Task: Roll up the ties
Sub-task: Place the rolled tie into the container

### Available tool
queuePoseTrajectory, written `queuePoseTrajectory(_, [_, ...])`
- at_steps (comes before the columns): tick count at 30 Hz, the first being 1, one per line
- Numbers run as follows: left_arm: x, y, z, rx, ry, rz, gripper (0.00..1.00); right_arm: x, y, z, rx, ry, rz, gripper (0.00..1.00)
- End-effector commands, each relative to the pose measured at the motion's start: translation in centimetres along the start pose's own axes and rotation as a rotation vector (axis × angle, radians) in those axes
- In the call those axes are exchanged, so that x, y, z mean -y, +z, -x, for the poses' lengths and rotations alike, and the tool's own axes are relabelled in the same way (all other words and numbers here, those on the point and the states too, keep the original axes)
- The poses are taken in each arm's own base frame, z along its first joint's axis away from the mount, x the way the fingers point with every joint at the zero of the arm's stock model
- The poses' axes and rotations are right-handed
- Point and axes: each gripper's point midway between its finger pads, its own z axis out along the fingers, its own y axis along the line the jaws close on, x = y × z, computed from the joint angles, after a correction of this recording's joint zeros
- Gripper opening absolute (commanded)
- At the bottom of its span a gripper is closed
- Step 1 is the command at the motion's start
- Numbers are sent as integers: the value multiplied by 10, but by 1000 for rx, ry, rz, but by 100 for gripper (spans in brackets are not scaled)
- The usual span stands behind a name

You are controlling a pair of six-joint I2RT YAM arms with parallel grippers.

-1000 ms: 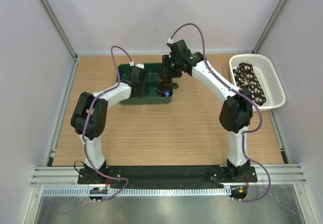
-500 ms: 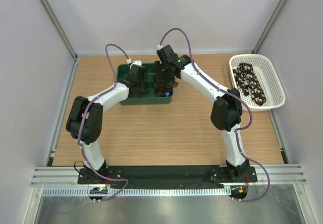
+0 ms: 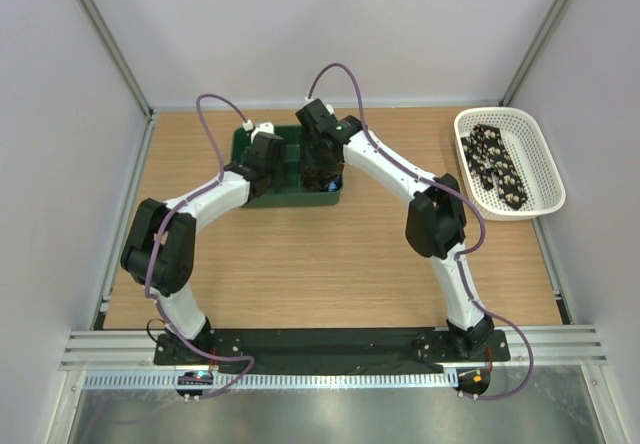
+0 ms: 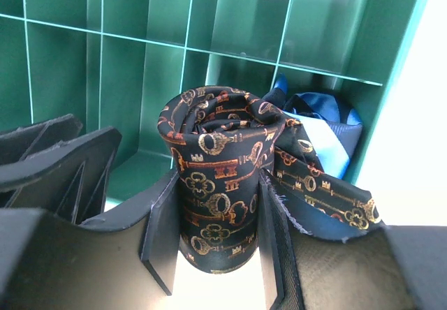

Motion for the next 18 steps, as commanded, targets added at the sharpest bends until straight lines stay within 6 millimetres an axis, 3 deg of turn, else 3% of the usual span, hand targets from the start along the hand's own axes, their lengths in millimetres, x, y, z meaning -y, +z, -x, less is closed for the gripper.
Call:
queuePoseTrajectory(1, [17,-9,28,92,-51,-66,40,-12,-4,13,59,48,-7,1])
queuePoseTrajectory(11, [23,-5,37,103,-33,-81,39,-15,24,-7,27,102,-26,1])
queuePoseTrajectory(18, [27,-4,39,103,-18,-101,40,-3,42,-20,16,118,-88,1])
